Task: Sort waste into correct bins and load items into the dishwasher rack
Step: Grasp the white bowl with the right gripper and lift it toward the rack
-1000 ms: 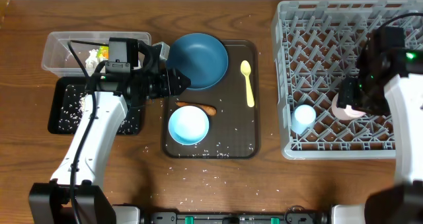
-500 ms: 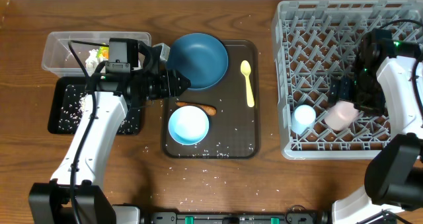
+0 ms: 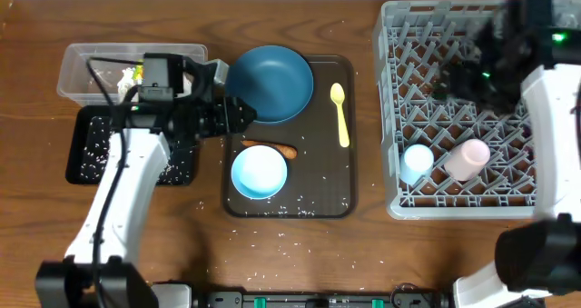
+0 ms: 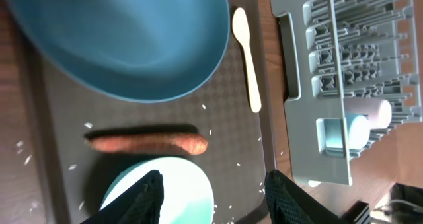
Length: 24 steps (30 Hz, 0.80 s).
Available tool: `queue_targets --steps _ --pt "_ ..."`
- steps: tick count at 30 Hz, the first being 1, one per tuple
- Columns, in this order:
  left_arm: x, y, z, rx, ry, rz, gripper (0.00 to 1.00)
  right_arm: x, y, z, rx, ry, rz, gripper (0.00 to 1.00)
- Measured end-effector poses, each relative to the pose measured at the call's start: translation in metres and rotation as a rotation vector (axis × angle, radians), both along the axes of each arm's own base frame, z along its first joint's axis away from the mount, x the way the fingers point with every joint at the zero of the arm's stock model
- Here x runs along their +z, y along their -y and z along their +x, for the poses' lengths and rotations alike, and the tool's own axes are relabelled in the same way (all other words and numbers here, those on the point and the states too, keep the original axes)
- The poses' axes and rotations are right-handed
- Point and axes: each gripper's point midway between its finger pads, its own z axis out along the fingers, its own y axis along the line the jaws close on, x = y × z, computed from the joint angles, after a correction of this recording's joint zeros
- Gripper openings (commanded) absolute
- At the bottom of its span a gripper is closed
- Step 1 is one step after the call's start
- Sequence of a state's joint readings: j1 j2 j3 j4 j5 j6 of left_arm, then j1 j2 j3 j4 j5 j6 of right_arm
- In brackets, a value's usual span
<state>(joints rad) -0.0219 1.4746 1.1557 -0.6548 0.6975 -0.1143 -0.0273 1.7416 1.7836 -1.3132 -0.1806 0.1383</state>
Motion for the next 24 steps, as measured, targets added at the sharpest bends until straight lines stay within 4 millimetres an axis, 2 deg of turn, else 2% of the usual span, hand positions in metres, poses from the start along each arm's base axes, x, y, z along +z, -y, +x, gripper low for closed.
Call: queue_targets --steps 2,3,6,9,12,14,18,21,24 --pt "0.014 -0.011 -0.005 0.033 0.018 0.005 0.52 0.015 -0.041 0.009 0.097 0.084 0.035 0.84" --pt "0.024 -0.019 -0.007 0.06 0.039 0.013 0.52 0.02 -0.067 0.01 0.158 0.116 0.054 0.82" --pt "0.061 -0.049 -0.014 0.173 0.125 0.057 0.52 0.024 -0.132 0.007 0.292 0.169 0.1 0.77" --pt "0.086 -0.08 -0.028 0.305 0.18 0.124 0.52 0.01 -0.187 -0.001 0.39 0.168 0.138 0.73" --pt "0.098 -0.1 -0.043 0.399 0.198 0.176 0.52 -0.028 -0.231 -0.013 0.448 0.095 0.147 0.7" --pt "0.096 -0.105 -0.048 0.424 0.184 0.196 0.52 -0.061 -0.254 -0.023 0.475 0.021 0.129 0.68" --pt "0.083 -0.109 -0.051 0.438 0.119 0.217 0.52 -0.123 -0.286 -0.052 0.509 -0.121 0.053 0.61" --pt "0.07 -0.111 -0.052 0.439 0.058 0.23 0.52 -0.151 -0.297 -0.069 0.523 -0.178 0.004 0.56" --pt "0.057 -0.113 -0.053 0.437 0.003 0.237 0.52 -0.168 -0.304 -0.079 0.525 -0.211 -0.026 0.49"
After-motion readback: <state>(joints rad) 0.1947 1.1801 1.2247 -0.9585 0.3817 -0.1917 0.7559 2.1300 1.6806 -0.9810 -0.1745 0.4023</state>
